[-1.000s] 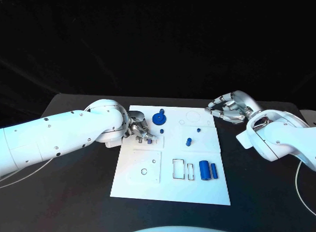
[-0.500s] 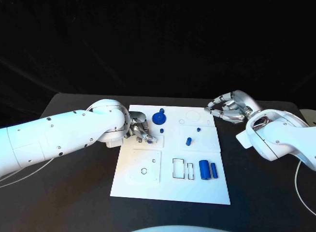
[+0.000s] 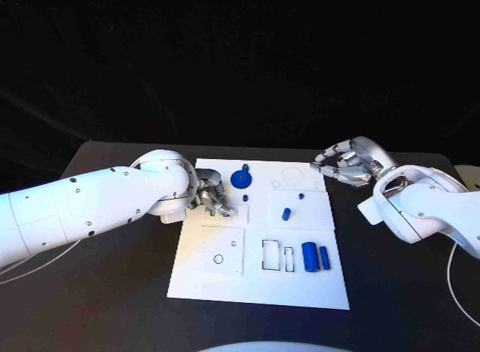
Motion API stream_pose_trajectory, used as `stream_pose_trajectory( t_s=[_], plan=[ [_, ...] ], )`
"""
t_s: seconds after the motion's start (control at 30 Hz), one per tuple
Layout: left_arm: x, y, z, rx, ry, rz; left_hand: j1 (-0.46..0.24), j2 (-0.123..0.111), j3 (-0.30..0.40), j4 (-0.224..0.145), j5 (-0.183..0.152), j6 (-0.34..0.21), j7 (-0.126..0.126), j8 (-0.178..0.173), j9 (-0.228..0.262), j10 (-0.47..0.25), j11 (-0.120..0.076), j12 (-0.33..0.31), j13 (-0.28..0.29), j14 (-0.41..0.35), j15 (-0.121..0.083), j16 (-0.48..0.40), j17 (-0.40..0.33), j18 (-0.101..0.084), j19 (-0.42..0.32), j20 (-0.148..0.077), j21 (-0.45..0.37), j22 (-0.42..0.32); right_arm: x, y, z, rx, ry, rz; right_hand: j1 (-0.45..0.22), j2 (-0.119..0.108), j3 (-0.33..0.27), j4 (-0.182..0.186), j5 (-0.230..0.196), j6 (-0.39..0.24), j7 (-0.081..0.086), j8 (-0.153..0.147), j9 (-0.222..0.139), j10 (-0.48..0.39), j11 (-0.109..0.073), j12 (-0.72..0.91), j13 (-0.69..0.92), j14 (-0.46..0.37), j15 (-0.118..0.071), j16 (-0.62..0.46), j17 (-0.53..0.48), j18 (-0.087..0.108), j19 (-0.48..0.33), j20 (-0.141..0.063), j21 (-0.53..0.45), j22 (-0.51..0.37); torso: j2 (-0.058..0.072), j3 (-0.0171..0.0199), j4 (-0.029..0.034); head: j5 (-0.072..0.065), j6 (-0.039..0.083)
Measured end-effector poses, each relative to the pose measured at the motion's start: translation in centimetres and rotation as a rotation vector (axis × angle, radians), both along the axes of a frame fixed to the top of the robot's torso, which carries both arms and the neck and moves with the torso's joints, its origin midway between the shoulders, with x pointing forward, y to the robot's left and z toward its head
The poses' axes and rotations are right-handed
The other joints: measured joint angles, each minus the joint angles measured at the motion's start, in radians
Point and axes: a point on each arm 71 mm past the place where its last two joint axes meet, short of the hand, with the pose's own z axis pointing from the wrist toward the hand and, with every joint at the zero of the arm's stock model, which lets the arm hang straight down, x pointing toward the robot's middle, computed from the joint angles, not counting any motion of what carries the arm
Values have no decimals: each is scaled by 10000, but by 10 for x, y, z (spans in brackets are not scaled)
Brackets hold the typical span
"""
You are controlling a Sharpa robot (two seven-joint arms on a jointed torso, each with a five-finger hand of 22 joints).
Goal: Assemble the parts on the task board
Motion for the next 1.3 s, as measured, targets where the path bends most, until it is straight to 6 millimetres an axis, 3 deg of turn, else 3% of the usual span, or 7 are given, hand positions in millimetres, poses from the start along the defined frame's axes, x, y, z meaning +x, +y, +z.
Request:
stream_pose_trajectory(
  t_s=[0.23, 0.37, 0.5, 0.67, 1.3],
  plan=[
    [0, 0, 0, 11, 4, -8, 35, -35, 111, -1, 0, 36, -36, 29, -1, 62, 7, 116, 145, 0, 0, 0, -1, 0, 35, -35, 41, 38, 0, 0, 0, -1, 6, -1, 0, 0, 28, 28, 0, 0, 0, 0, 0, 0, 0, 0, -1, 0, 0, 0, -1, 0, 0, 0, 0, 0, -3, 0, 3, -7, -9],
    [-1, 0, 0, -19, 21, -1, 353, -175, 905, -56, -21, 54, -54, 122, 18, 108, -4, 173, 208, 41, -42, 39, 0, 0, 54, -55, 41, 63, 0, 0, -1, -1, 10, 0, 0, 0, 28, 28, 0, 0, 0, 0, 0, 0, 0, 0, -1, 0, 0, 0, -1, 0, 0, 0, 0, -1, -5, 0, 3, -5, -5],
    [-1, 1, 0, -95, 72, 57, 654, -326, 1235, 274, 33, -5, -37, 282, 117, 127, -18, 172, 211, 20, -61, 39, -1, 0, 70, -71, 41, 70, 0, 0, -1, -1, 12, 0, 0, 0, 28, 28, 0, 0, 0, -1, 0, 0, 0, 0, -1, 0, 0, 0, -1, 0, 0, 0, 0, -1, -8, 0, 4, 7, 10],
    [-2, 2, 1, -244, 148, 162, 798, -389, 1865, 262, 127, -220, 33, 447, 223, 174, 33, 172, 164, 20, -60, 39, -1, 0, 70, -71, 40, 70, 0, 0, -1, -2, 13, -1, 0, 0, 57, 0, 0, 0, 0, -1, 0, 0, 0, 0, 2, 0, 0, 0, -1, 0, 0, 0, 0, -2, -11, 4, 5, 13, 18],
    [4, 4, 26, -756, 140, 272, 635, -335, 2058, 259, 127, -280, 92, 533, 226, 247, 32, 244, 316, 20, -57, 39, -1, 0, 70, -71, 40, 99, 0, -1, -1, -8, 16, -15, 0, 0, 57, 0, 0, 0, 0, -1, 0, 0, 0, 0, 6, -1, 1, 0, 6, -1, 0, 0, 0, -3, -13, 17, -4, 40, 68]
  ],
)
